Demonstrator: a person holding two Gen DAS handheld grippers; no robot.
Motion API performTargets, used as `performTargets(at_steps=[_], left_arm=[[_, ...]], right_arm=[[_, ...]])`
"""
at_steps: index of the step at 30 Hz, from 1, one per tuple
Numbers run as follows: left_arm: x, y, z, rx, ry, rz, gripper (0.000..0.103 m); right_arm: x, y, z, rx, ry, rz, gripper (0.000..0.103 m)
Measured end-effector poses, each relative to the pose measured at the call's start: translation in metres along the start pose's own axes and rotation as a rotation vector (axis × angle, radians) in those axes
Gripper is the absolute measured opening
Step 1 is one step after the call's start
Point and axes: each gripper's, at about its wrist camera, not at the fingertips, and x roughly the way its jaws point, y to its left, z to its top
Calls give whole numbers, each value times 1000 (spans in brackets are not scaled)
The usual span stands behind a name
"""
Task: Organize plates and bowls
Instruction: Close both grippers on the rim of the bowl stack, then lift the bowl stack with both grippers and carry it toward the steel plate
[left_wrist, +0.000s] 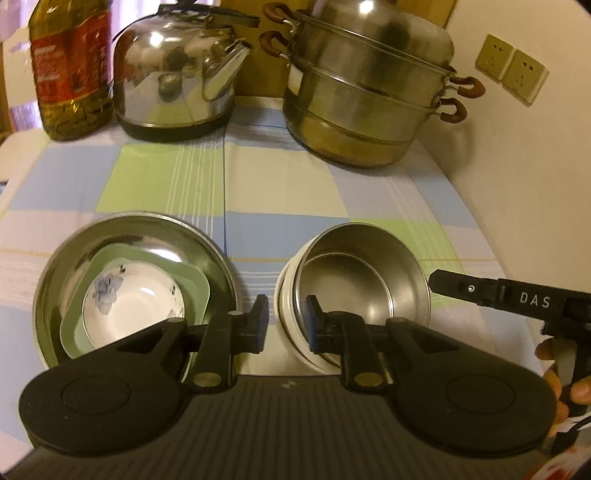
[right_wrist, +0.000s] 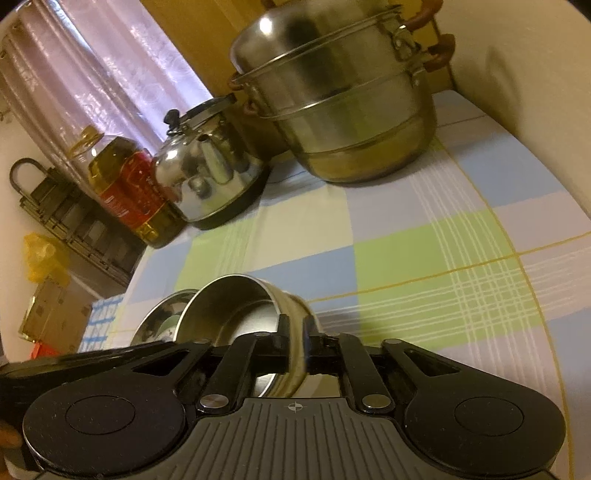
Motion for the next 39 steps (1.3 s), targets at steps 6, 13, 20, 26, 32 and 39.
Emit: performTargets(at_steps=[6, 13, 20, 26, 32, 39], left_arm=[[9, -1, 2, -14, 21, -26, 19], [24, 0, 5, -36, 60, -35, 18], [30, 3, 8, -60, 92, -35, 14], [34, -1, 13, -47, 104, -8, 11], [37, -1, 15, -52, 114, -4, 11], [31, 1, 16, -48, 72, 41, 31]], right_arm=[[6, 3, 1, 8, 20, 33, 14], [18, 5, 5, -2, 30, 11, 14], [30, 6, 11, 5, 94, -14, 14], [38, 10, 26, 95, 188, -82, 13], [41, 11, 29, 98, 206, -107, 13], [35, 20, 23, -25, 156, -135, 39]])
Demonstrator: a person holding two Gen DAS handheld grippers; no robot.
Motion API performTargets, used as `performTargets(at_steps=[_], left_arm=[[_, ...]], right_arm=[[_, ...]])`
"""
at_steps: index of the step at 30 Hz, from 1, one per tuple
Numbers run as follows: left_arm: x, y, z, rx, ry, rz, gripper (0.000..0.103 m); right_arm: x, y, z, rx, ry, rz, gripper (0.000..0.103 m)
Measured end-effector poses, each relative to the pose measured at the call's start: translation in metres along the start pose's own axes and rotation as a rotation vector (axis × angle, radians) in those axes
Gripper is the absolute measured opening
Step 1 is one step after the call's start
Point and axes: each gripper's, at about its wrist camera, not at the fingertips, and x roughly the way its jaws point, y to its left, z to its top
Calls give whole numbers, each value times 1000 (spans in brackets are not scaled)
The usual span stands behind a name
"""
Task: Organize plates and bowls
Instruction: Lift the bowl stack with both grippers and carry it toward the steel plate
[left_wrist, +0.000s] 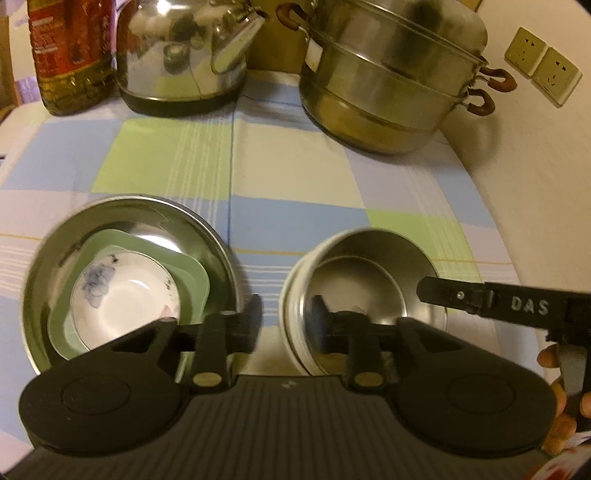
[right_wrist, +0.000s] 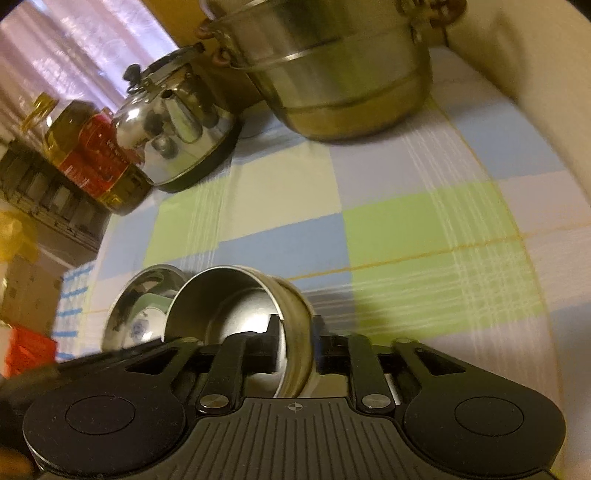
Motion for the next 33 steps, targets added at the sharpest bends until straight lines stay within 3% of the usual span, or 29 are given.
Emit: performTargets(at_steps=[1, 2, 12, 16, 26, 33], left_arm=[[1, 0, 0, 3, -1, 2, 36], [3, 0, 1, 5, 4, 1, 37], [24, -4, -2, 1, 50, -5, 32], [26, -6, -2, 4, 54, -13, 24], [22, -7, -6, 9, 56, -1, 22], [6, -4, -28, 33, 82, 1, 22]], right_arm=[[1, 2, -1, -14, -7, -7, 48], [2, 2, -2, -22, -8, -9, 49], [28, -9, -6, 32, 36, 16, 48], [34, -13, -4, 71, 61, 39, 31], [32, -5, -5, 48, 94, 6, 26], [23, 1, -21, 47, 160, 6, 26]])
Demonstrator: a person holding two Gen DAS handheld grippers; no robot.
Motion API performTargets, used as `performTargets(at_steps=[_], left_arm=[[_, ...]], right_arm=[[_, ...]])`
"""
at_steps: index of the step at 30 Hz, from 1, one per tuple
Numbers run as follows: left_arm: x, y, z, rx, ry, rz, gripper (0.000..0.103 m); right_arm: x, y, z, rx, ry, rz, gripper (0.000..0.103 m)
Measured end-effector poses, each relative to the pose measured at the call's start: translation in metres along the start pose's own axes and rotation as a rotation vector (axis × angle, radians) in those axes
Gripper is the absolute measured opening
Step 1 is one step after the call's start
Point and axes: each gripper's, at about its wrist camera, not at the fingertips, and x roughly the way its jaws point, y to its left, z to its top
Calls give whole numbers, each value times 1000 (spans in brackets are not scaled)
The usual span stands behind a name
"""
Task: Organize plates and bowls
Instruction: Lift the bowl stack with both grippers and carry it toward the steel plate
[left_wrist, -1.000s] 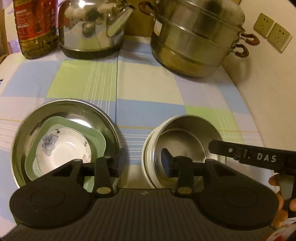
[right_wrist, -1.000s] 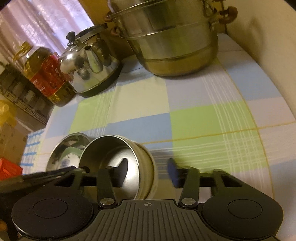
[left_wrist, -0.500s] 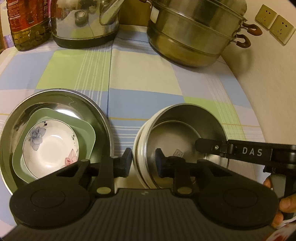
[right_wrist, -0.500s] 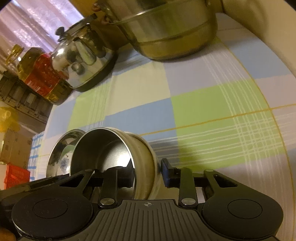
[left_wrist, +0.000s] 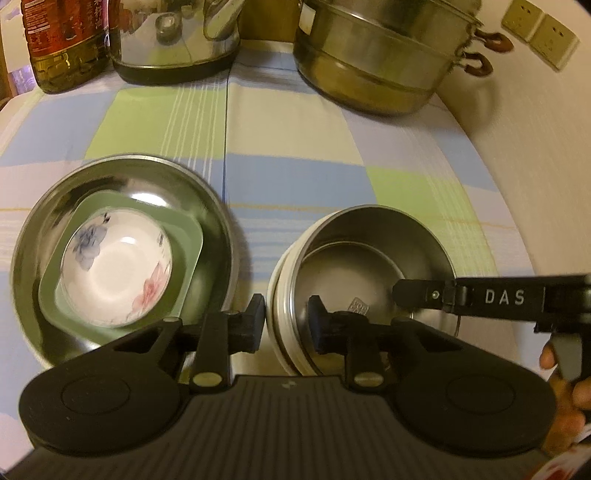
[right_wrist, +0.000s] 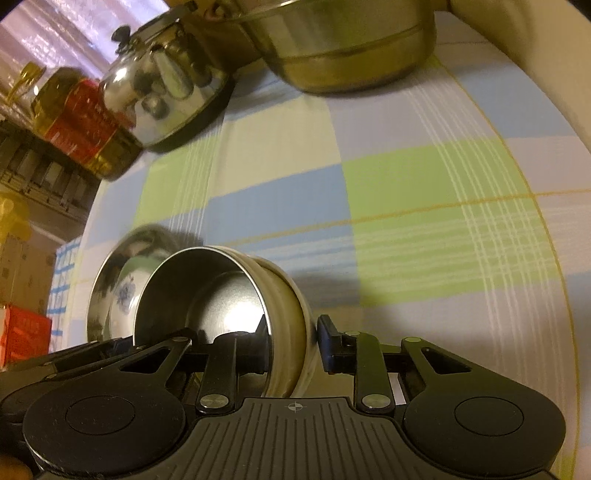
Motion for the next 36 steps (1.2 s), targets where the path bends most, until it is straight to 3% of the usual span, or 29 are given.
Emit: performTargets(at_steps=[12, 26, 36], left_arm=[[-27, 4, -41, -7, 38, 0, 22], [-26, 7, -40, -17, 17, 26, 22], [-25, 11, -42, -20, 8, 32, 29]], right_arm=[[-14, 13, -45, -4, 113, 9, 26], [-15, 21, -57, 23, 42, -48, 26], [-17, 18, -65, 52, 6, -44, 26]])
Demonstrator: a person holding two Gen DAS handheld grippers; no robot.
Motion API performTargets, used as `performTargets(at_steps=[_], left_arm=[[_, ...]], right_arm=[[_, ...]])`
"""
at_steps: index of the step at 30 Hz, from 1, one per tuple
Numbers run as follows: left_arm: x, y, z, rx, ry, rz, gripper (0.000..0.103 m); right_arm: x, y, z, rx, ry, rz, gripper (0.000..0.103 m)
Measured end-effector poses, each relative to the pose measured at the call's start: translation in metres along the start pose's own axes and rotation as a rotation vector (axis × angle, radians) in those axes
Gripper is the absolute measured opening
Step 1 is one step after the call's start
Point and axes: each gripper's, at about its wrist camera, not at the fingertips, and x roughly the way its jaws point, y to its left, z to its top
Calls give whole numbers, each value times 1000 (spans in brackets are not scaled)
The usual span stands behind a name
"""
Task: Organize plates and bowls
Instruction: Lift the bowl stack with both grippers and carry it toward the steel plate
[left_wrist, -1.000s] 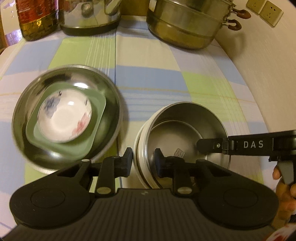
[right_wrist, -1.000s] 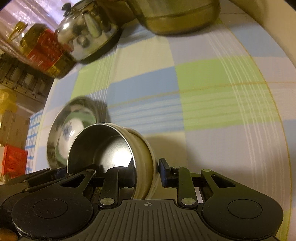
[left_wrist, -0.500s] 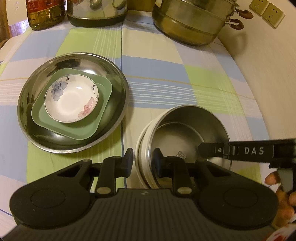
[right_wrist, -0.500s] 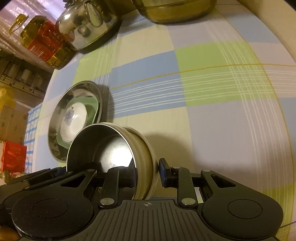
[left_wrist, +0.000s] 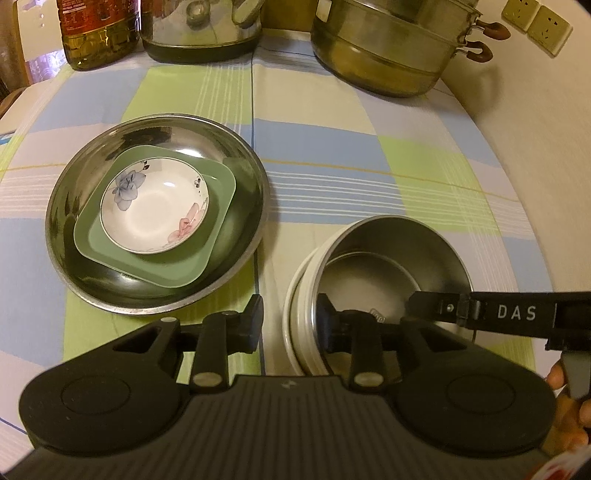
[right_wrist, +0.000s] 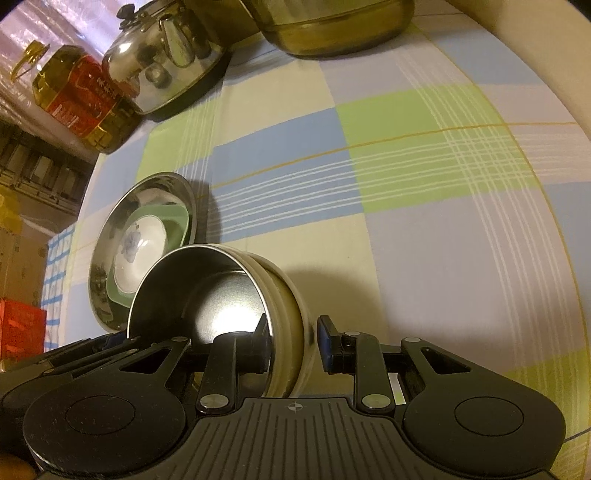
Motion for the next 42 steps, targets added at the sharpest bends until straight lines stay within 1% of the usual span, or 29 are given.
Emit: performTargets(at_steps=[2, 3, 4, 8, 14, 19, 26, 32, 37, 42], left_arm=[[0, 0, -1, 7, -8, -13, 25], [0, 0, -2, 8, -11, -28, 20], [-1, -1, -2, 7, -11, -42, 19], [-1, -2, -2, 7, -12, -39, 18], [0, 2, -1, -34, -2, -57, 19], [-2, 3, -3, -49, 8, -58, 19], [-10, 8, 2, -71, -2, -60, 19], [-24, 15, 14, -89, -25, -55, 20], [-33, 27, 33, -108, -46, -41, 20], [-41, 48, 56, -138, -86, -16, 20]], right_arm=[[0, -2, -2, 14, -7, 9, 26], [-1, -3, -2, 20, -9, 13, 26], [-1, -3, -2, 20, -10, 16, 26], [-1, -3, -2, 18, -9, 16, 25], [-1, -3, 1, 25, 5, 11, 24], [0, 2, 5, 3, 19, 0, 24], [-4, 11, 11, -21, 26, 3, 24], [-10, 27, 23, -49, 25, 14, 24], [-8, 47, 42, -83, 23, 31, 24], [1, 72, 65, -104, 28, 66, 24]])
